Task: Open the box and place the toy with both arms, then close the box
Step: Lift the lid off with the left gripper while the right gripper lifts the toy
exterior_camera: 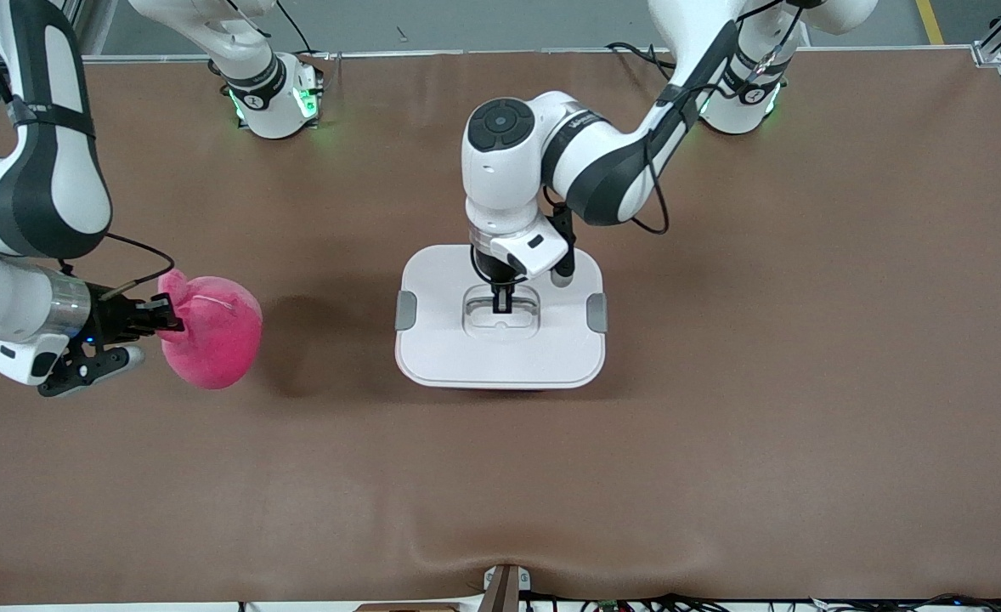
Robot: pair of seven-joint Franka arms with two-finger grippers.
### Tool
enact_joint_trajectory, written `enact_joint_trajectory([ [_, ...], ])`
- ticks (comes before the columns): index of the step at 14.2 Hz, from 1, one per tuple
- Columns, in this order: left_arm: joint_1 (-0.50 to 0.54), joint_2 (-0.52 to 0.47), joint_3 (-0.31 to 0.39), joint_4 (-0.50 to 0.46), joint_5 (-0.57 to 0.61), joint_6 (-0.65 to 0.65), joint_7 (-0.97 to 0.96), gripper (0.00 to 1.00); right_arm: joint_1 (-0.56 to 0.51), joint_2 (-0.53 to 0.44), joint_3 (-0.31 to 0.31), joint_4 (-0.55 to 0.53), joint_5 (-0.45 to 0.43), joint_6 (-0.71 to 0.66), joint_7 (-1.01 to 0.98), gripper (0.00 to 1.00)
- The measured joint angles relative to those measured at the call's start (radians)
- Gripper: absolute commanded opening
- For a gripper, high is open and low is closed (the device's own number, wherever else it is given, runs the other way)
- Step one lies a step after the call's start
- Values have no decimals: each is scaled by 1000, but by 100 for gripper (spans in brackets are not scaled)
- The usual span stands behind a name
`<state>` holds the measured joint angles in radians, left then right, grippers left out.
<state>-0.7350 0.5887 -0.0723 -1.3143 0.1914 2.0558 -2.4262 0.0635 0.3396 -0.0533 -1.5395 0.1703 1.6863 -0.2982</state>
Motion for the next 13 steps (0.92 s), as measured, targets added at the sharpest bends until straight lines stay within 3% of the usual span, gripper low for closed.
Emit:
enact_joint_trajectory([
  [9,167,-124,-1,-46,0,-100,256,0,287,-8,9,114,93,-7,512,0],
  [13,239,-179,-2,-93,0,-97,355,0,341,36,8,151,257,19,550,0],
])
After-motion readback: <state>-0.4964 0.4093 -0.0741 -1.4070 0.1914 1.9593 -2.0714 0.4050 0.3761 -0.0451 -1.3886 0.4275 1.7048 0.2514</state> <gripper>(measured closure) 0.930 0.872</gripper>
